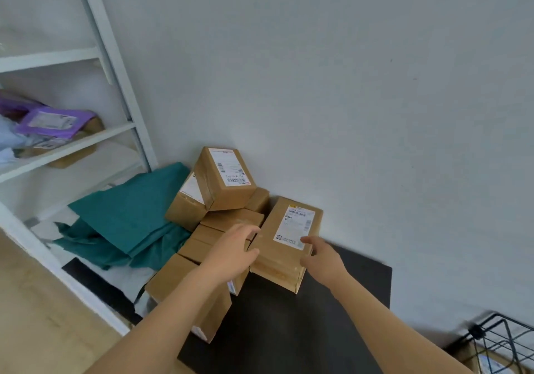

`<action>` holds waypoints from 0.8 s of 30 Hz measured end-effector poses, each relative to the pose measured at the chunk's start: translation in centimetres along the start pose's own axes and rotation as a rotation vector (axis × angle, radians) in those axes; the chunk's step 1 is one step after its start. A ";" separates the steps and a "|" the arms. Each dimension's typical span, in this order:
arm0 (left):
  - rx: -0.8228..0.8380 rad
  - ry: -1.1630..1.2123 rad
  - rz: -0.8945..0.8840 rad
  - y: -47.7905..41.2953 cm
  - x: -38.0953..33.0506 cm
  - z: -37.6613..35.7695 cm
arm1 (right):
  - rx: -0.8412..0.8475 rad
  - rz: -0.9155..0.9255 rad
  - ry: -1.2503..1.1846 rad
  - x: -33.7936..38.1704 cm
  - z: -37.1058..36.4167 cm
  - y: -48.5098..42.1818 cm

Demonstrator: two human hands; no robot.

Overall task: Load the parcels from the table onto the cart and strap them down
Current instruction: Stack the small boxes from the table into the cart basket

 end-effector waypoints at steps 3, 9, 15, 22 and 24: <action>0.058 -0.001 -0.005 -2.4 0.2 -0.1 | 0.174 -0.010 0.243 -0.1 -1.7 -1.6; 0.203 0.070 0.014 -7.2 1.2 -1.0 | 0.154 -0.106 0.302 -0.5 -1.5 -2.4; 0.364 0.149 0.075 -9.2 1.5 -3.3 | 0.074 -0.183 0.217 -0.5 0.1 -3.2; 0.436 0.313 0.143 -9.5 1.8 -4.9 | -0.081 -0.259 0.174 -1.6 1.7 -3.0; 0.459 0.341 0.156 -9.3 1.7 -5.8 | -0.186 -0.284 0.007 -3.1 2.3 -2.3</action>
Point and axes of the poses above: each hand's wrist, its own y-axis away from the middle knuckle, its own z-axis out of the back of the hand, x = y × z, the point moved 9 cm from there along -y, towards the middle knuckle, and after that the axes turned 12 degrees about x, right-handed, at the moved point
